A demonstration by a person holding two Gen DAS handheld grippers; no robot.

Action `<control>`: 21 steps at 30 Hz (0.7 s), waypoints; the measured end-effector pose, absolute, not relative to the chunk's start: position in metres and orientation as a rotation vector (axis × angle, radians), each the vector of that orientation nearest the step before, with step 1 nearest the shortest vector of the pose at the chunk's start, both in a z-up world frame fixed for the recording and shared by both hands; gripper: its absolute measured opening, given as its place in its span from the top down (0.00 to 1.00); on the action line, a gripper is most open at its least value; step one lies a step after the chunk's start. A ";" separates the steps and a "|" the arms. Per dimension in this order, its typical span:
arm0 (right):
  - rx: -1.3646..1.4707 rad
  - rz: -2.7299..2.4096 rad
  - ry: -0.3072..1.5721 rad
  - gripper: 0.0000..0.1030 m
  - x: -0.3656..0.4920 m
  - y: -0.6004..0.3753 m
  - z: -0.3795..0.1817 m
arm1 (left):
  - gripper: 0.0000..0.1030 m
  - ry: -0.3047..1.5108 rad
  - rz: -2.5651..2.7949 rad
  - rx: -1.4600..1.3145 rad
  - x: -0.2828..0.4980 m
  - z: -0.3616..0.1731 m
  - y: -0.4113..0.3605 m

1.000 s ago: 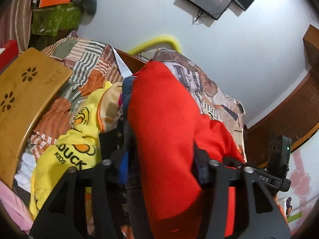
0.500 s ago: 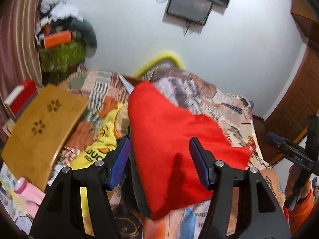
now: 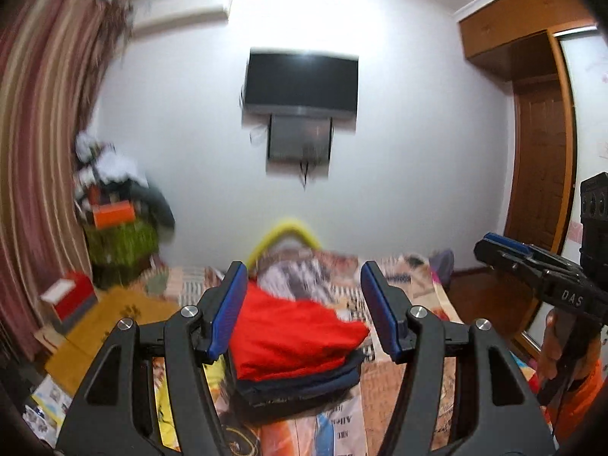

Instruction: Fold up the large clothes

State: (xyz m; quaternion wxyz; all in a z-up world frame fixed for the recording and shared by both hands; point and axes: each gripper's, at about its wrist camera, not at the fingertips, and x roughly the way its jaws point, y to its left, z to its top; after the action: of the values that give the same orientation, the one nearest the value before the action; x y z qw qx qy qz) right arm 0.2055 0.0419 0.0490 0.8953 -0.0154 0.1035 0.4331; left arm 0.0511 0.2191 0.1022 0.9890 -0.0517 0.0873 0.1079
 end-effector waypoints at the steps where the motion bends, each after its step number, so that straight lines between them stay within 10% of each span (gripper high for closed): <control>1: -0.033 0.900 0.199 0.50 0.198 0.040 0.050 | 0.41 0.137 0.238 -0.085 0.038 0.105 0.207; 9: -0.041 0.868 0.112 0.49 0.152 0.029 0.044 | 0.28 0.011 0.321 -0.035 -0.017 0.096 0.155; 21: -0.021 0.728 0.149 0.00 0.148 0.014 0.032 | 0.02 0.039 0.381 -0.101 -0.031 0.074 0.145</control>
State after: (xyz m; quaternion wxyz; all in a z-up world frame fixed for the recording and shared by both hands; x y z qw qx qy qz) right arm 0.1481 0.0145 0.0317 0.9317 -0.0104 0.0726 0.3559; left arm -0.0314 0.1448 0.0739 0.9805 -0.0500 0.0194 0.1892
